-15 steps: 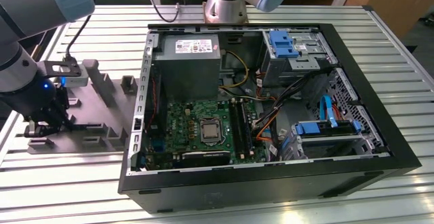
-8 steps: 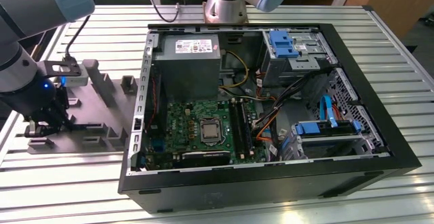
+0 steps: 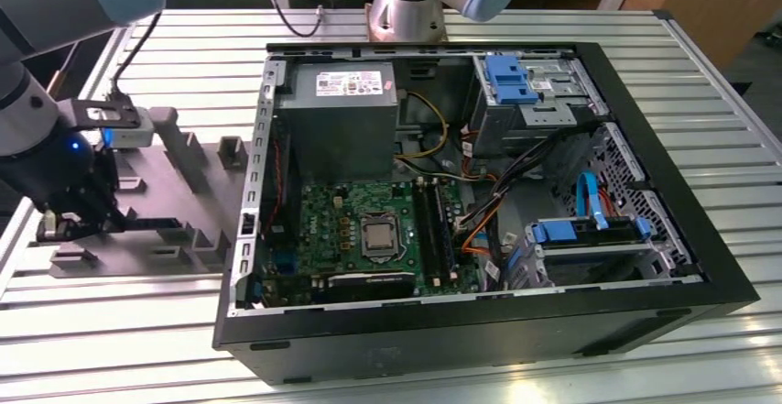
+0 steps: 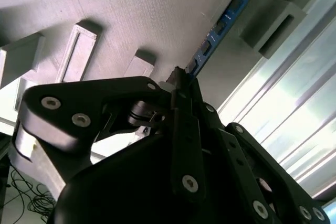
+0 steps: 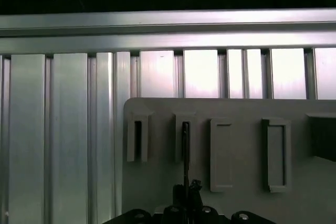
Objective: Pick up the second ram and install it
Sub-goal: 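Pick up the second ram and move it above second insertion slot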
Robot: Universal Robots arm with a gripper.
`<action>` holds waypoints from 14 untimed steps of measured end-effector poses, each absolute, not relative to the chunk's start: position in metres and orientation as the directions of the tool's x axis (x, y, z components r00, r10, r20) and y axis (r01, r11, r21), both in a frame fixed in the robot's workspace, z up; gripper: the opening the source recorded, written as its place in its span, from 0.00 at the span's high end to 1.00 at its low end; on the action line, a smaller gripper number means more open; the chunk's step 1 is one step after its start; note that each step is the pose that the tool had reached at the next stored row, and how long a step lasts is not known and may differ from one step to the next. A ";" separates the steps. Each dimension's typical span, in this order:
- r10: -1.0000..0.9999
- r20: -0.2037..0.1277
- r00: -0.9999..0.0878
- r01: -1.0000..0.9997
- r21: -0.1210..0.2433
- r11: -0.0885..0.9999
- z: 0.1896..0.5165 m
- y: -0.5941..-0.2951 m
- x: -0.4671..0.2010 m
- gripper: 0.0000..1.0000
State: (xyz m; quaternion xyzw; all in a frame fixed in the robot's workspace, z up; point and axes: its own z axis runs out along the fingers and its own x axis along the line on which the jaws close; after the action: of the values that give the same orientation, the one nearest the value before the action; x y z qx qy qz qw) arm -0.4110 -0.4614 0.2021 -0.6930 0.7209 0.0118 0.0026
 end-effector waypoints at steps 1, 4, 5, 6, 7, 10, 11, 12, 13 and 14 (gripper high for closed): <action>-0.999 -0.020 -0.039 -0.999 0.013 0.039 0.206 -0.461 -0.411 0.86; -0.999 -0.020 -0.039 -0.999 0.013 0.039 0.215 -0.461 -0.411 0.86; -0.999 -0.020 -0.039 -0.999 0.013 0.039 0.218 -0.461 -0.411 0.86; -0.999 -0.020 -0.039 -0.999 0.013 0.038 0.222 -0.461 -0.411 0.86; -0.999 -0.020 -0.039 -0.999 0.013 0.038 0.225 -0.461 -0.411 0.86; -0.999 -0.020 -0.039 -0.999 0.013 0.038 0.235 -0.461 -0.411 0.86; -0.999 -0.020 -0.039 -0.999 0.013 0.038 0.240 -0.461 -0.411 0.86; -0.999 -0.020 -0.039 -0.999 0.013 0.038 0.244 -0.461 -0.411 0.86; -0.999 -0.021 -0.039 -0.999 0.013 0.038 0.249 -0.461 -0.411 0.86; -0.999 -0.020 -0.039 -0.999 0.013 0.038 0.253 -0.461 -0.411 0.86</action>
State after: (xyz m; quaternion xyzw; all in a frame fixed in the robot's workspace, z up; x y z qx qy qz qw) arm -0.4110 -0.4613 0.2531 -0.6933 0.7205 0.0120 0.0027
